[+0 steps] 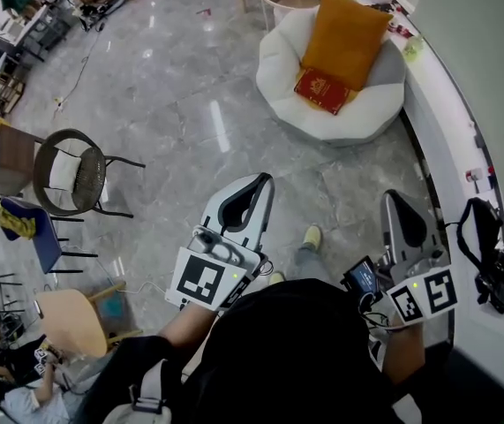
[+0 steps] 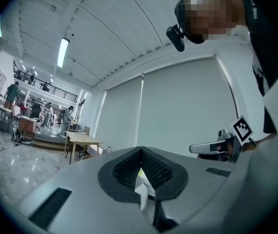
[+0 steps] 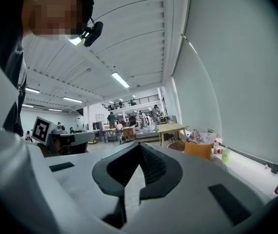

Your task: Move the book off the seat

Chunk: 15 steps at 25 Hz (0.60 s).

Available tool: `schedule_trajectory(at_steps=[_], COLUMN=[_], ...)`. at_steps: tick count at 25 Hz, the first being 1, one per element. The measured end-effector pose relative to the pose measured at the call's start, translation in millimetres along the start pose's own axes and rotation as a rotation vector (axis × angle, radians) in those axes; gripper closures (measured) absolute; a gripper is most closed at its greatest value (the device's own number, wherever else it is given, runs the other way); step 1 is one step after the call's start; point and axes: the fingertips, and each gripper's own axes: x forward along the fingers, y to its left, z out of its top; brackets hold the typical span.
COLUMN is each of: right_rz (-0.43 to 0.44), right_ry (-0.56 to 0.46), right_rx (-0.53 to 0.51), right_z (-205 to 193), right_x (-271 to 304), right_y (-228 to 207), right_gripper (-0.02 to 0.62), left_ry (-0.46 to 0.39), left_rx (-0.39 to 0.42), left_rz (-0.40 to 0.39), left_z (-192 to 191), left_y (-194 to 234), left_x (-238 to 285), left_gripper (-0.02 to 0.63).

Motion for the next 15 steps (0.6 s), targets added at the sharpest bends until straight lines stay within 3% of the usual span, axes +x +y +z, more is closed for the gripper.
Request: schedule_trajectory(at_steps=[15], right_rz=[0.014], right_ry=[-0.015], right_rx=[0.047], right_z=[13.0], right_x=[42.3], right_y=[-105.6], right_gripper=[0.582], left_ry=[0.058], left_rx=[0.008], left_rz=[0.014], left_z=[-11.0], left_y=[0.8], left_x=[118.3], left_gripper=[0.594])
